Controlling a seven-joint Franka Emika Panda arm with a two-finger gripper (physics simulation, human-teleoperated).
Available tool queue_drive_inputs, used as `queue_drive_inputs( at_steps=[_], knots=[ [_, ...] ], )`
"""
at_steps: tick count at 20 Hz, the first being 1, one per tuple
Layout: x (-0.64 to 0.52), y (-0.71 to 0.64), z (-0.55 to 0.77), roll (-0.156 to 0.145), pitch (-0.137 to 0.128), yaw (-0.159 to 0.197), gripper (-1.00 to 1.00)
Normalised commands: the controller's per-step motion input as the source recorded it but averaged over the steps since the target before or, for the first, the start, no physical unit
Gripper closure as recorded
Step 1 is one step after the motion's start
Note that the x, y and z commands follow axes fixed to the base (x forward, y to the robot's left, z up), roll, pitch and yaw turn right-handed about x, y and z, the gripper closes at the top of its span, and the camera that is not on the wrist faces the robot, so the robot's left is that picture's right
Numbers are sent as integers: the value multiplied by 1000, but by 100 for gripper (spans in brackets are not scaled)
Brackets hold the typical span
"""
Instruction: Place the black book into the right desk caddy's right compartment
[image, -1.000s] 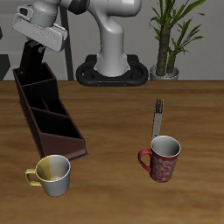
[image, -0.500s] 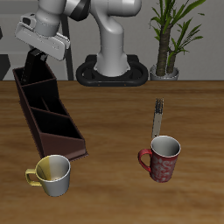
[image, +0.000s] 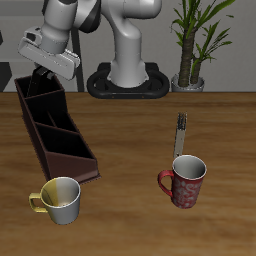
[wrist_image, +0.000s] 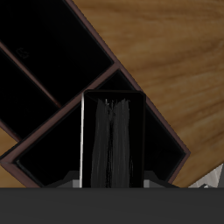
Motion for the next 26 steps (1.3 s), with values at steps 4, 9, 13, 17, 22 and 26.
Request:
queue_drive_inputs(
  at_steps=[4, 9, 13, 17, 22, 26],
  knots=[
    [-30, -64, -279, -17, 19, -25, 100],
    [4, -85, -317, -27, 40, -33, 100],
    [93, -103, -215, -31, 33, -26, 100],
    [154, -202, -239, -63, 53, -27, 100],
    [41, -129, -48, -54, 18, -13, -100],
    [-35, 10, 131, -9, -26, 14, -100]
  ],
)
